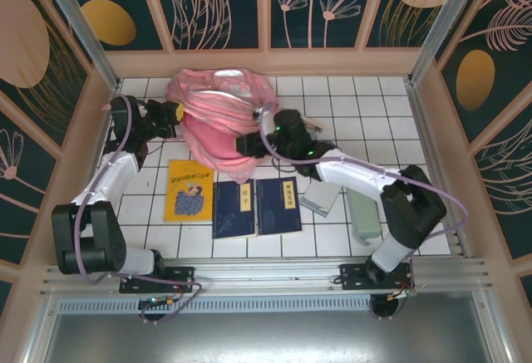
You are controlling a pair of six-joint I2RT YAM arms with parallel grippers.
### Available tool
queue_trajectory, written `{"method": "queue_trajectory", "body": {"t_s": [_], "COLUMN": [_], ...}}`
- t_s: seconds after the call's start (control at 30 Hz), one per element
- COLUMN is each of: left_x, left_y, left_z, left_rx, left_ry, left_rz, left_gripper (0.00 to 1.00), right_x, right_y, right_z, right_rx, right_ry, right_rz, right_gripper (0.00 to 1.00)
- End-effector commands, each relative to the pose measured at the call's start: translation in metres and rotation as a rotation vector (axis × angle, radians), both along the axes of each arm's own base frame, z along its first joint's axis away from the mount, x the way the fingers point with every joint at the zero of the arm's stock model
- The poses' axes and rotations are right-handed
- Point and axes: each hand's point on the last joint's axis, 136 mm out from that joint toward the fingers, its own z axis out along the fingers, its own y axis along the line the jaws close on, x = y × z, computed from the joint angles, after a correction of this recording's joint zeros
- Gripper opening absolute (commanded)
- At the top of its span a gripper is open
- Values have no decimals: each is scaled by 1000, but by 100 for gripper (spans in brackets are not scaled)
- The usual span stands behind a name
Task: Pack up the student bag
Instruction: Open the student bag at the top-center of the table.
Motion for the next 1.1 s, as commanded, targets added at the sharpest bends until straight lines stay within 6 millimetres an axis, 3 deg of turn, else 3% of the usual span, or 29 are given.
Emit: {"method": "queue_trajectory", "body": {"t_s": [0.0,0.13,0.23,0.4,0.5,0.63,0.7,0.8,0.93,1.07], "left_x": [-3,-11,-22,-47,-63,-75,-77,-77,-65,-48], "left_y": [-1,0,-5,-14,-28,-32,-29,-25,-26,-58], "left_z": [34,42,48,52,47,27,18,17,38,38], "left_rx": [41,53,55,129,212,505,628,775,962,1209], "left_ry": [-96,-114,-128,-158,-198,-217,-212,-235,-307,-335], "left_rz": [22,45,34,14,-46,-156,-212,-279,-341,-505], "left_gripper": [0,0,0,0,4,43,55,62,71,66], "right_x": [2,18,51,113,134,139,140,142,142,137], "right_y": [16,20,12,0,-16,-21,-19,-15,-14,-15], "right_z": [-24,-54,-68,-57,-42,-20,-17,-18,-23,-28], "right_rx": [-60,-89,-51,121,288,448,460,485,501,512], "right_ry": [12,32,73,126,169,193,195,225,262,288], "right_rz": [-23,-139,-263,-384,-425,-356,-328,-281,-254,-226], "right_gripper": [37,38,43,46,48,48,49,49,49,49]}}
